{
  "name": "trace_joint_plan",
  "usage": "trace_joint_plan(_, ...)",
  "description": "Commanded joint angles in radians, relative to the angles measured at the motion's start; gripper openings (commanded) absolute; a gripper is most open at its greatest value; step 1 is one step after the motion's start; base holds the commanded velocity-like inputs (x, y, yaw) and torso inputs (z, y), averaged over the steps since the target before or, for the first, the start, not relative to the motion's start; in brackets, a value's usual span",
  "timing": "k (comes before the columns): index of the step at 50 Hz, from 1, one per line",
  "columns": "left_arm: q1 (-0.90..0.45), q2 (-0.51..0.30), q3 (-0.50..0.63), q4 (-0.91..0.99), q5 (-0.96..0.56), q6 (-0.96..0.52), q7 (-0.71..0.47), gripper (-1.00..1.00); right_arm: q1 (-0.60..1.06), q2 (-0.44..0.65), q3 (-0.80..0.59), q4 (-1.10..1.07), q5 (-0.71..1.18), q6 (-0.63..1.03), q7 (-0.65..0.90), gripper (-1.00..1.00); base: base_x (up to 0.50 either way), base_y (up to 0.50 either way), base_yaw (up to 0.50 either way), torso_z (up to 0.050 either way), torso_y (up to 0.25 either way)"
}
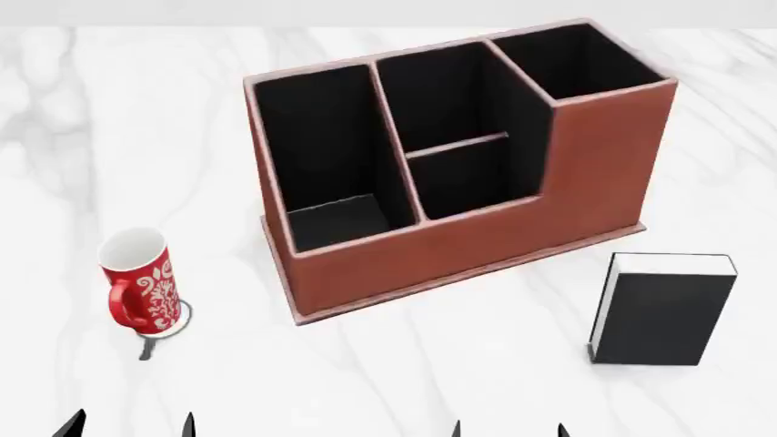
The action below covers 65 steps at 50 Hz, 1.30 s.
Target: Pick up the book and place it in the back compartment of the caddy.
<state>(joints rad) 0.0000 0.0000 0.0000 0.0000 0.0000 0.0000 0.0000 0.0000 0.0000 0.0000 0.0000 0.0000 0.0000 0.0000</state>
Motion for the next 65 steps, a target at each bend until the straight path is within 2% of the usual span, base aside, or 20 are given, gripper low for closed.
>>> trace_joint_plan(1,0.0,-0.017,0.017,0.003,-0.021,-0.003,-0.013,1.0,-0.002,0.015,-0.023,0.0,0.017,-0.002,0.016,1.0,0.0,0.0,0.0,0.0,0.0)
trace_joint_plan(11,0.023,-0.047,0.048,0.03,-0.03,0.058,-0.053,1.0,-0.009,0.04,-0.062,-0.004,0.035,-0.027,0.066,1.0,0.0,0.0,0.0,0.0,0.0)
trace_joint_plan(19,0.055,-0.057,0.049,0.055,-0.059,0.186,-0.071,1.0,-0.056,0.054,-0.071,-0.059,0.063,-0.123,0.085,1.0,0.0,0.0,0.0,0.0,0.0)
trace_joint_plan(34,0.091,-0.076,0.082,0.075,-0.04,0.293,-0.111,1.0,-0.104,0.072,-0.071,-0.105,0.093,-0.249,0.129,1.0,0.0,0.0,0.0,0.0,0.0)
trace_joint_plan(37,0.115,-0.074,0.074,0.093,-0.035,0.369,-0.134,1.0,-0.12,0.068,-0.063,-0.107,0.076,-0.318,0.154,1.0,0.0,0.0,0.0,0.0,0.0)
trace_joint_plan(65,0.137,-0.1,0.089,0.059,-0.07,0.596,-0.185,1.0,-0.169,0.092,-0.083,-0.102,0.102,-0.56,0.201,1.0,0.0,0.0,0.0,0.0,0.0)
